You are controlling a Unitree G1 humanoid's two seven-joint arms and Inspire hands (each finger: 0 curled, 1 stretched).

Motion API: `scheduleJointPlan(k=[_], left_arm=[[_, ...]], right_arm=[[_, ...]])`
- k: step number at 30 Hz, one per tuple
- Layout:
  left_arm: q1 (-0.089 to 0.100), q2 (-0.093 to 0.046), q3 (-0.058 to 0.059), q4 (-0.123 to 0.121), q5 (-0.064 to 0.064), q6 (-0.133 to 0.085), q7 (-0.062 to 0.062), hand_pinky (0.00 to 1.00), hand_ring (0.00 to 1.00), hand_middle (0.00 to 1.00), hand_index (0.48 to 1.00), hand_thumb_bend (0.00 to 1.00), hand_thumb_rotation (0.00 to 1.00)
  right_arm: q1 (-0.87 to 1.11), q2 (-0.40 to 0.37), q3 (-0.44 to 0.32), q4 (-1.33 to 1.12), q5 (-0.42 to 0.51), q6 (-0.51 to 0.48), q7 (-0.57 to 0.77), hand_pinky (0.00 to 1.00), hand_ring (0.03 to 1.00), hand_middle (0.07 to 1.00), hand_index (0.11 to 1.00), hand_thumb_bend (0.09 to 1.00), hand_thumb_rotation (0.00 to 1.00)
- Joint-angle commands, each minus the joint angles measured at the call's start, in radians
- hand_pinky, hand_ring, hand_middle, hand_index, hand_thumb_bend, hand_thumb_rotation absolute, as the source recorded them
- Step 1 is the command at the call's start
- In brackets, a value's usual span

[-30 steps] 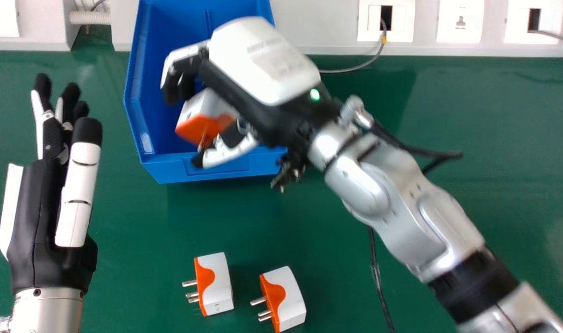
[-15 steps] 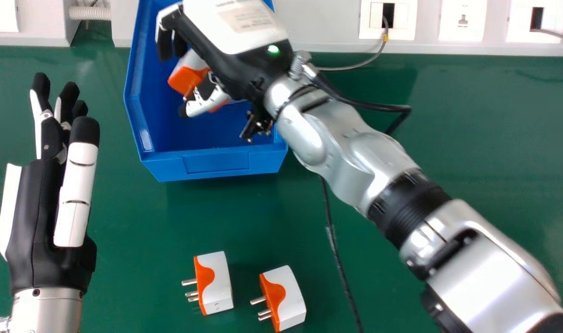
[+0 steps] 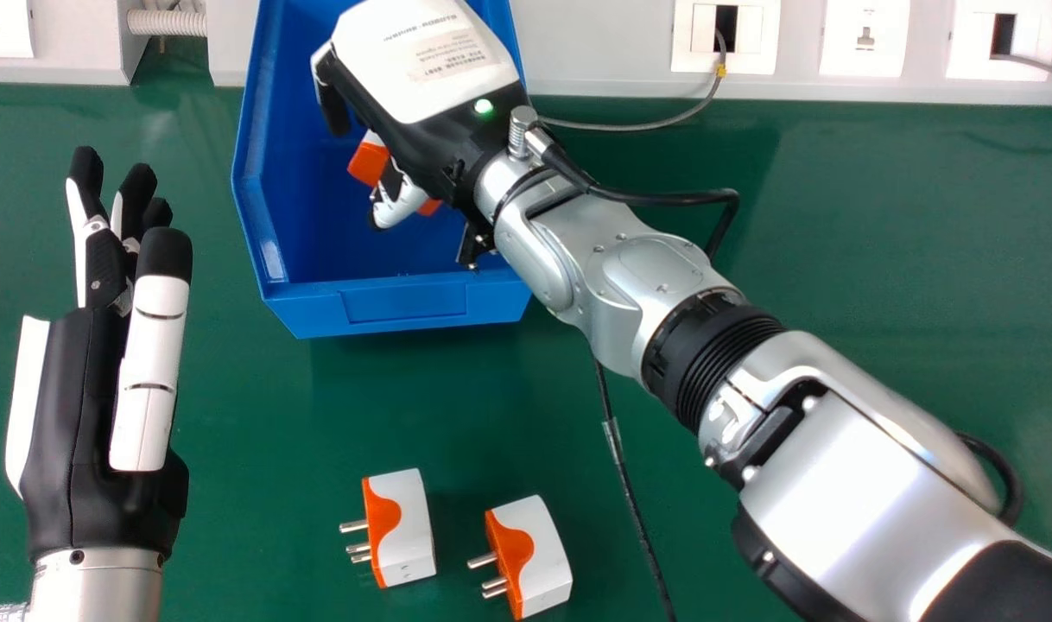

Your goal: Pick all objects and put in blue box

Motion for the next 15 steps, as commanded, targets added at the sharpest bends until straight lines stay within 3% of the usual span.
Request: scheduleJointPlan(k=[1,5,9,10,12,13,15], left_arm=[[0.009,-0.007,-0.001,-0.038,0.003,-0.023,0.008,1.0,1.0,1.0,1.0,0.68,0.87],[0.01,-0.01,0.0,-0.038,-0.002,-0.024,0.008,1.0,1.0,1.0,1.0,0.69,0.86],[0.011,-0.012,0.001,-0.037,0.006,-0.029,0.014,1.0,1.0,1.0,1.0,0.69,0.85],[0.01,-0.012,0.001,-0.035,0.011,-0.032,0.015,1.0,1.0,1.0,1.0,0.69,0.84],[0.008,-0.01,0.001,-0.029,0.018,-0.04,0.015,1.0,1.0,1.0,1.0,0.69,0.84],[0.006,-0.01,0.0,-0.026,0.019,-0.043,0.015,1.0,1.0,1.0,1.0,0.69,0.84],[0.004,-0.01,-0.002,-0.023,0.018,-0.044,0.014,1.0,1.0,1.0,1.0,0.68,0.85]], right_arm=[[-0.053,0.006,-0.019,-0.012,0.027,0.016,-0.016,0.29,0.44,0.565,0.51,0.488,0.0],[-0.038,0.006,-0.049,-0.021,0.07,0.0,-0.024,0.29,0.441,0.573,0.513,0.487,0.0],[-0.037,0.016,-0.091,-0.018,0.133,0.009,0.048,0.29,0.449,0.572,0.508,0.487,0.0],[-0.038,0.016,-0.088,-0.018,0.134,0.012,0.058,0.32,0.471,0.593,0.547,0.543,0.01],[-0.039,0.01,-0.068,-0.02,0.122,0.008,0.065,0.47,0.667,0.772,0.729,0.703,0.1],[-0.039,0.006,-0.055,-0.023,0.112,0.008,0.062,0.55,0.751,0.844,0.799,0.733,0.15],[-0.039,-0.003,-0.023,-0.027,0.081,0.012,0.036,0.64,0.828,0.911,0.863,0.734,0.22]])
